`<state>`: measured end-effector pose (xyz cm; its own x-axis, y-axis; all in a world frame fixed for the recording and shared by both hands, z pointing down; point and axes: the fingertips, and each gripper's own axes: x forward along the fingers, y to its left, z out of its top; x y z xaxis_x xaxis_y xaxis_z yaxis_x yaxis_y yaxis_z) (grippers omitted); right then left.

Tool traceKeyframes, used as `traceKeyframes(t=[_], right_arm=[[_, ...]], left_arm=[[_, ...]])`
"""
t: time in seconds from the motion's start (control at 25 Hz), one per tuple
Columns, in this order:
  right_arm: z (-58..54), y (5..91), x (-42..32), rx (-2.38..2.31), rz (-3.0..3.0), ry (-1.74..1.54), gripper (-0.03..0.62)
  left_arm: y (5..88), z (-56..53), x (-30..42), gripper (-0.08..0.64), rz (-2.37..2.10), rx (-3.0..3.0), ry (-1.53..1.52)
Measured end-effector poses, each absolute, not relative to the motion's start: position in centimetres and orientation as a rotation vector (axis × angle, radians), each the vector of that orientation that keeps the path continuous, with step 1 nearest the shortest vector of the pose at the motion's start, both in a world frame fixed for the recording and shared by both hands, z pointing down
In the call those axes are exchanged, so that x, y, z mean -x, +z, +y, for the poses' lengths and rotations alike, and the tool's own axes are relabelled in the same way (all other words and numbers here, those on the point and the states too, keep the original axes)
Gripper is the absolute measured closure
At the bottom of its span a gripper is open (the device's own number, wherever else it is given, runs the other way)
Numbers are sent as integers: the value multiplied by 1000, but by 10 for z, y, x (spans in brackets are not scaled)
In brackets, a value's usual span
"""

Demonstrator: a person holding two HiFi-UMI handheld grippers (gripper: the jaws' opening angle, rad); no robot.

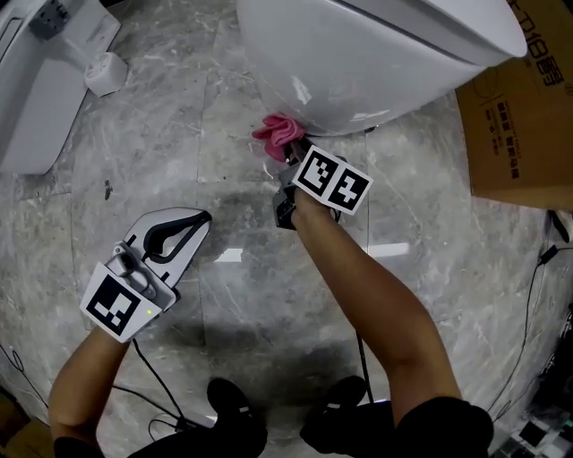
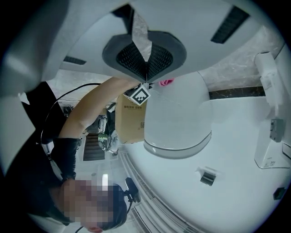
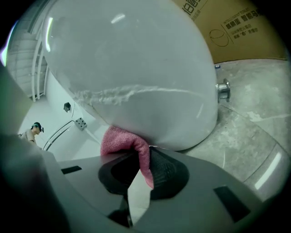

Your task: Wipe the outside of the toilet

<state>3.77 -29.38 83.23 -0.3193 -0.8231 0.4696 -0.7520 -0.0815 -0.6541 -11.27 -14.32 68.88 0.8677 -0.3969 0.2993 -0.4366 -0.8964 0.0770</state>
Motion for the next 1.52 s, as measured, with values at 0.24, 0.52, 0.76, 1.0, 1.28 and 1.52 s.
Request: traceKeyframes(t=[0.24,0.52,0.76,1.0,1.28,1.52], right_arm=[[-271,842,-96,1921,2152,-1355,518],[-271,829,-188,2104,2005,-1266,520],[-302,799,-245,2205,2038,-1168,520],[-338,786,-279,2290,2065,-1110,520],[-339,775,-292,2385,2159,-948,520],[-300,738,-271,2211,2356,-723,520]], left_arm=[[694,-136,103,543,-605,-2903,452],[695,-133,96,543,-596,-2907,445],[700,-129,94,543,-581,-2894,474],[701,-127,90,543,-560,-2902,494],[703,-134,91,543,-608,-2899,491],[680,-158,99,543,-779,-2860,380]])
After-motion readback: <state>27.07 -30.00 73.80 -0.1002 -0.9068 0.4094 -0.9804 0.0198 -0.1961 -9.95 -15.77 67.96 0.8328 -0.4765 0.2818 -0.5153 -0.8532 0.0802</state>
